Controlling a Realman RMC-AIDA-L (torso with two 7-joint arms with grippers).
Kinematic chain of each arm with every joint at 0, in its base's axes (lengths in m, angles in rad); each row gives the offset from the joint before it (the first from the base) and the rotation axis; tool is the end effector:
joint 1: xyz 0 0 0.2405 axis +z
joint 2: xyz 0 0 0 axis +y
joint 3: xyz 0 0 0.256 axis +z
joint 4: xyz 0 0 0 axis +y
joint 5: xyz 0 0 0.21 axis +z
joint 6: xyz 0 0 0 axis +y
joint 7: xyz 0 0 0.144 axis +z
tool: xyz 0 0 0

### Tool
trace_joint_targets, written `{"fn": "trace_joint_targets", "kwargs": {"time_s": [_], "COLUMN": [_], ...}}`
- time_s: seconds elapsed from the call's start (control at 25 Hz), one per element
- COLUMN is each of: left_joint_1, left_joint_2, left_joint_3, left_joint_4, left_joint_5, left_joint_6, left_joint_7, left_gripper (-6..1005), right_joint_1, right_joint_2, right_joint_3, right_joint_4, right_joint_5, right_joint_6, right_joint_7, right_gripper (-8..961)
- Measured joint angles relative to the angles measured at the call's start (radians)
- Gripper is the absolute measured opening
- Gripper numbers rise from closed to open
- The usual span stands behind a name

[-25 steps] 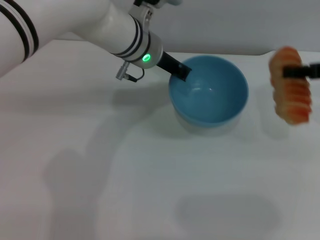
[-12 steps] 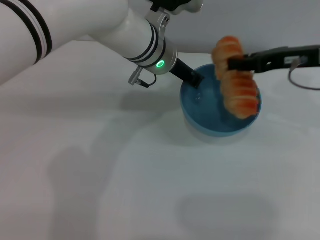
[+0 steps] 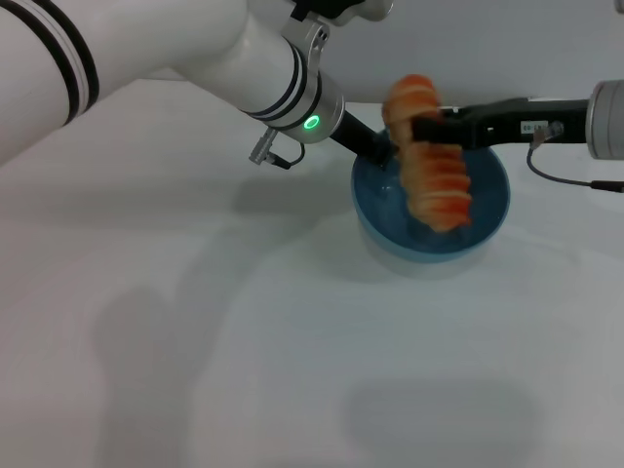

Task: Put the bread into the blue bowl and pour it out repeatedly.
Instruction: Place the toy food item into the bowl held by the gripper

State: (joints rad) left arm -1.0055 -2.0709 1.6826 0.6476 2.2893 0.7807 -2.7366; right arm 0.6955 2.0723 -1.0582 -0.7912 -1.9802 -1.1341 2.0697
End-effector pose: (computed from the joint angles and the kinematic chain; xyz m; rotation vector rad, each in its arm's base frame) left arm -0.1267 0.4347 -0.1008 -2.4756 -0.9191 0.1434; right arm 0.1904 0.4126 -0.0162 -2.5429 1.0375 0.4772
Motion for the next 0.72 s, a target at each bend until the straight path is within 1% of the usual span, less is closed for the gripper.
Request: {"fn": "trace_joint_targets", "kwargs": {"time_s": [0.04,0.24,0.72], "left_joint_1": [0.0,0.004,0.013], "left_joint_2": [0.0,0.0,0.0], "left_joint_3": [0.0,-0.002,-0.002], "left_joint_4": [0.0,0.0,-0.009], "left_joint_5": [0.0,-0.003,-0.014], "left_joint_6": [0.0,-0.006,-0.024], "left_joint_7": [0.0,0.0,-0.001], "left_gripper": [-2,-2,-1], "right_joint_1": [-0.002,-0.006,-0.031], "right_joint_2": [0.0,-0.005,-0.006], "right_joint_3": [0.0,0.0,0.0], "right_joint_4": [0.012,0.034,0.034], "right_joint_5": [0.024,0.049,0.047], "right_joint_6": [0.005,0.005,-0.001], "right_joint_7": [-0.027,-0.053,-0.054], "right_gripper": [276,519,556]}}
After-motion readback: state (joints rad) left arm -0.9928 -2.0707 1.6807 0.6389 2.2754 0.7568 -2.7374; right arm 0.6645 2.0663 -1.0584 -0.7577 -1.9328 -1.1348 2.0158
